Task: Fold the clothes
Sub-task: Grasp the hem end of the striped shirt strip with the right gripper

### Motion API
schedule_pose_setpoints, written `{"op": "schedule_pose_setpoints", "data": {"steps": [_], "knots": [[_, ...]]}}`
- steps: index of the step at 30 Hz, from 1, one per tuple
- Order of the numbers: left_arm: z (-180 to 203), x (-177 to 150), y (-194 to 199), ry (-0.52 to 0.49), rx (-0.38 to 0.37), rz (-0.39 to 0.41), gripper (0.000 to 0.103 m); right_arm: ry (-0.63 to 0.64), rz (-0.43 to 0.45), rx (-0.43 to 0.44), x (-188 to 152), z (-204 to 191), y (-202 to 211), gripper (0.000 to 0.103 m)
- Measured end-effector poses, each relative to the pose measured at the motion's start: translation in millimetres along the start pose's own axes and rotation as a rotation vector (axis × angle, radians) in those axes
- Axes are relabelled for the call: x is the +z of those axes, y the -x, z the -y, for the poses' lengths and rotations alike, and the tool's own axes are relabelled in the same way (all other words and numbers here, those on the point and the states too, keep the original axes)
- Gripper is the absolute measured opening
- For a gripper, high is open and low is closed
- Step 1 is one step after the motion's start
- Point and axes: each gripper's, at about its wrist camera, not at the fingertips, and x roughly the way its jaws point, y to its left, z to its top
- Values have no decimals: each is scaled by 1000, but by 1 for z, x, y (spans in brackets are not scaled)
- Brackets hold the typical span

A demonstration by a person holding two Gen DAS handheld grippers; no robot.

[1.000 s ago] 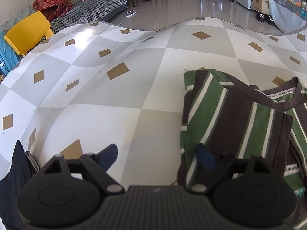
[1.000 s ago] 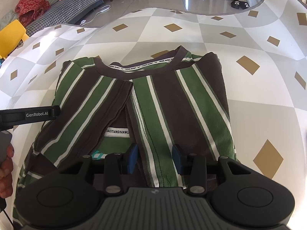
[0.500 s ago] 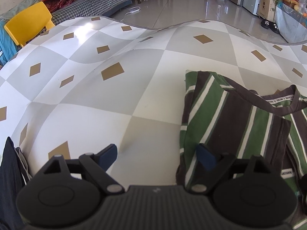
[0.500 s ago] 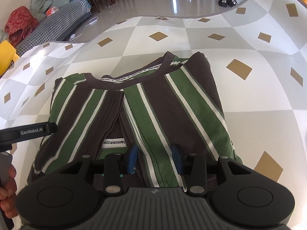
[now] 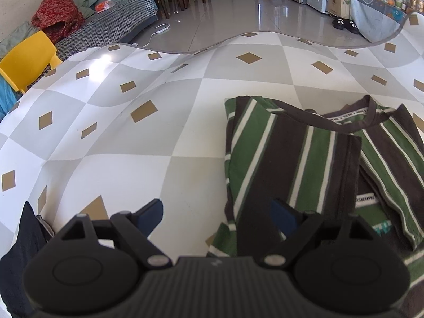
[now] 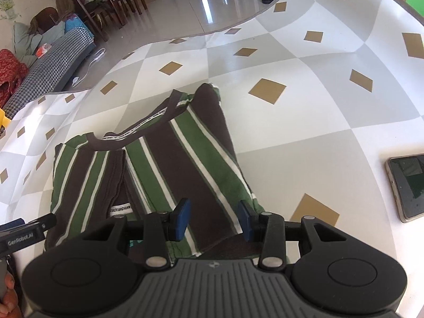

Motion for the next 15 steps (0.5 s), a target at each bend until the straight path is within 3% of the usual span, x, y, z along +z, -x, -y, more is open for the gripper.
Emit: {"op": "schedule_pose_setpoints", "data": {"steps": [9,15], "knots": [[9,-22,3,-86,-18,-29,89,12,-10,-39,-7,23,-7,38],[7,-26,-7,-66,-29,-60,91,47,21,-32,-11,21,-9,39]]}}
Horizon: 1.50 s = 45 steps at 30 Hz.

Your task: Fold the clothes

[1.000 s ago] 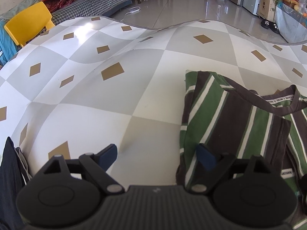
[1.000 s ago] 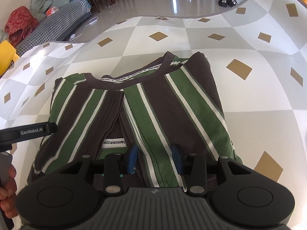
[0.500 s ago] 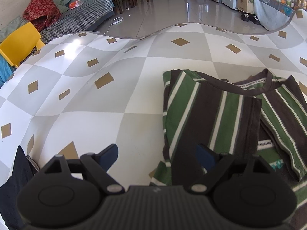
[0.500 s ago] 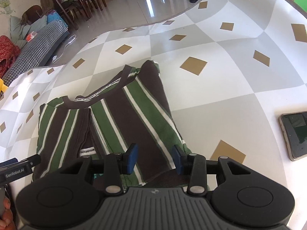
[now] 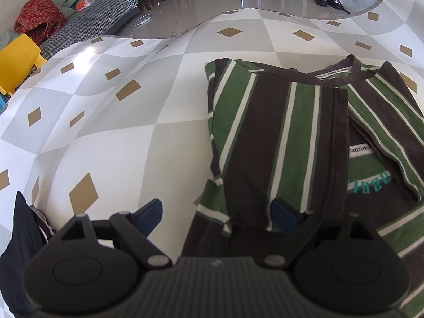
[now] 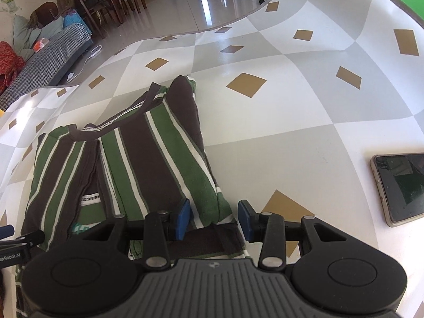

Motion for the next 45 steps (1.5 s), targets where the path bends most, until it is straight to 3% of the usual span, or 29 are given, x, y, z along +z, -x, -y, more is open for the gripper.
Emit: {"op": "schedule_pose_setpoints", "data": {"steps": [5,7,13,27,35,45], "knots": [[-1,0,-1,15,-5,-1,93,81,37,-26,-6,-12,-2,30],[-1,0,-2,16,-6,-2,93,95,42,-27,-7,-14,-2,19],[-1,0,-2,18,-8,-5,93,101,50,-15,-7,-17,0,14],[-7,-1,2,29,0,-21,94,137,137,24,-3,-30,28,13],[-9,-4,3,25,3,-23,95,70,82,41,-2,-19,12,14],[-13,-3,0,37,-7,-31,98,-74,56,99,5,5,-9,24]]}}
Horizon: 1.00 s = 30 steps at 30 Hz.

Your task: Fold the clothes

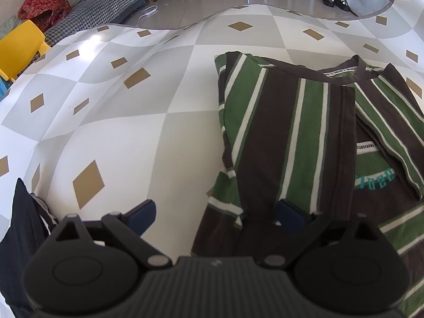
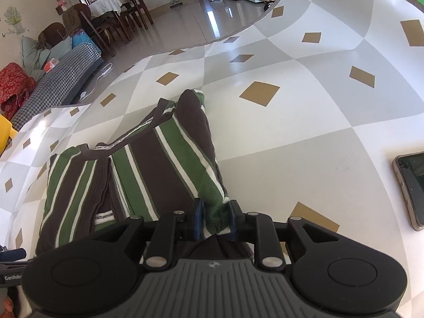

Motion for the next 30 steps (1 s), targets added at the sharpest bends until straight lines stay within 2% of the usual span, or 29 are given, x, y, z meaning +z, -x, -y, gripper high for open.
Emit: {"op": "schedule_pose_setpoints", "data": {"steps": [6,11,12,15,16,30], "knots": [[-1,0,-1,4,-5,-3,99,30,32,-10,1,-2,-3,31],[-2,0,-1,4,-6,-2,99,72,56,-23,0,-8,-6,32],[-2,0,-1,3,-6,-2,100,83,58,-23,-1,-9,-7,31],[-2,-1,-2,1,-5,-1,100,110,50,-16,-2,-15,-8,12],[-2,-1,-2,1,-5,-1,100,105,45,-7,-2,-15,-8,10],[-8,-1,3,12,3,-15,101,196,172,-1,4,-58,32,9]]}}
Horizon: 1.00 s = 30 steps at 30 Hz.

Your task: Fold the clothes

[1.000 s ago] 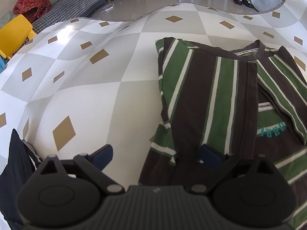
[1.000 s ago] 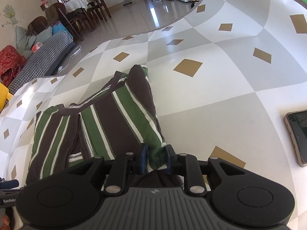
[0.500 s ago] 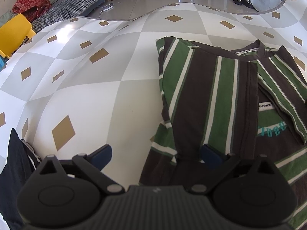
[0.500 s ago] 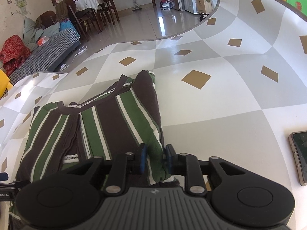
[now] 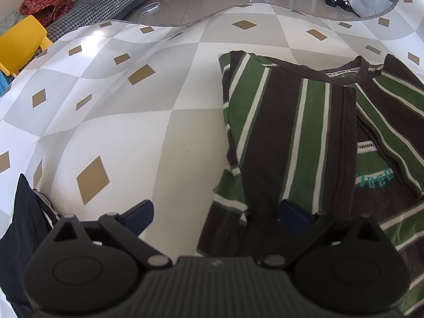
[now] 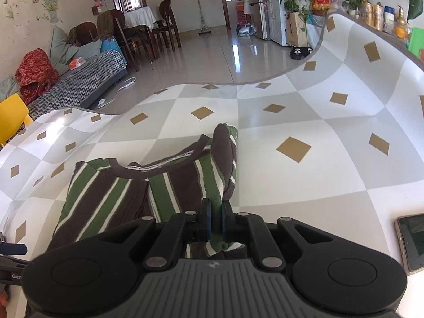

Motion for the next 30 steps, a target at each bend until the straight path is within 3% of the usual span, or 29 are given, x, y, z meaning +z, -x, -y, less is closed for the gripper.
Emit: {"op": "schedule_pose_setpoints", "data": {"steps": [14,30], "knots": [[-19,-4,-4,83,-37,-56,101,154,113,121,12,-75,31,9],[-56,-6,-3,219,-11,-85,103,301,106,281,-9,-151,5,9]]}}
